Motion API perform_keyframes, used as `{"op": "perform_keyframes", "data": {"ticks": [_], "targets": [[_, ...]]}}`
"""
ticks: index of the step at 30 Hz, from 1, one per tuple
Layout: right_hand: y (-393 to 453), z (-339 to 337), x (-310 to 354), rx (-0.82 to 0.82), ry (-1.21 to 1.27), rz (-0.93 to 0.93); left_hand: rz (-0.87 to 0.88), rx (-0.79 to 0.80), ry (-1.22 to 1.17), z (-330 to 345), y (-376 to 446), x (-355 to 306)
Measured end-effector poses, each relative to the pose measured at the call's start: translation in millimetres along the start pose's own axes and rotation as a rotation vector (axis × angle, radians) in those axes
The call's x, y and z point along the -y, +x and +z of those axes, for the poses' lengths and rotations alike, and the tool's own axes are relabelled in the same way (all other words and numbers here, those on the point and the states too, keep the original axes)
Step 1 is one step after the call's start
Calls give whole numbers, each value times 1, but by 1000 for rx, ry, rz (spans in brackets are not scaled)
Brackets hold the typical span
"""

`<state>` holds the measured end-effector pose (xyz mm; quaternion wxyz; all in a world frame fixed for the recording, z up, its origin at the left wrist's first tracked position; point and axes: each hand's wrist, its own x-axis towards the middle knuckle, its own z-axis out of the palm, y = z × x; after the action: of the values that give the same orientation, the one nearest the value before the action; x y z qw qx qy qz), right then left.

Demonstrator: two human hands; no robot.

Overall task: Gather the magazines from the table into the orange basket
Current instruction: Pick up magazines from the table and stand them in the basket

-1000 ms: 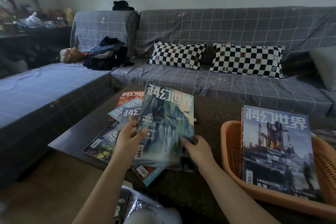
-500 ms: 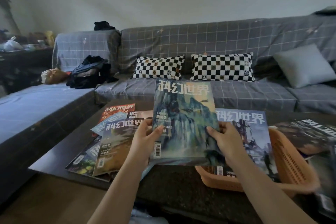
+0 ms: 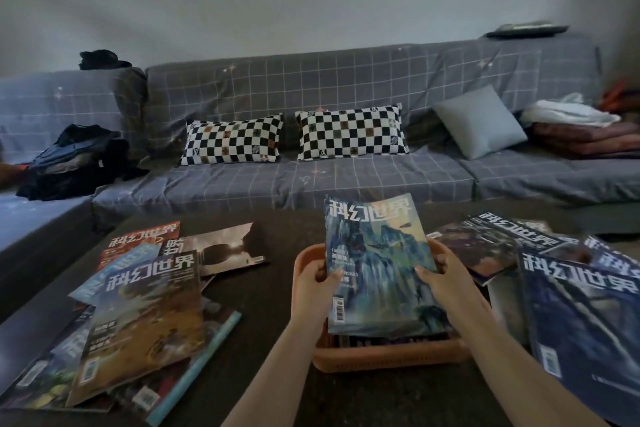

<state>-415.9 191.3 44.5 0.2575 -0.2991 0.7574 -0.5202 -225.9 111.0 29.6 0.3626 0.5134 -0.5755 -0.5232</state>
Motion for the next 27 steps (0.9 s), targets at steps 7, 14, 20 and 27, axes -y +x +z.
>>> {"op": "perform_keyframes", "data": {"ticks": [7, 14, 20, 27], "targets": [[17, 0, -21, -87, -210, 23, 23, -68, 371, 12, 2, 3], [16, 1, -24, -55, -374, -21, 87, -134, 533, 15, -2, 7], [15, 3, -26, -10, -378, 11, 120, -154, 612, 17, -6, 8], [21, 0, -29, 108, -297, 101, 94, -127, 617, 17, -8, 11]]}}
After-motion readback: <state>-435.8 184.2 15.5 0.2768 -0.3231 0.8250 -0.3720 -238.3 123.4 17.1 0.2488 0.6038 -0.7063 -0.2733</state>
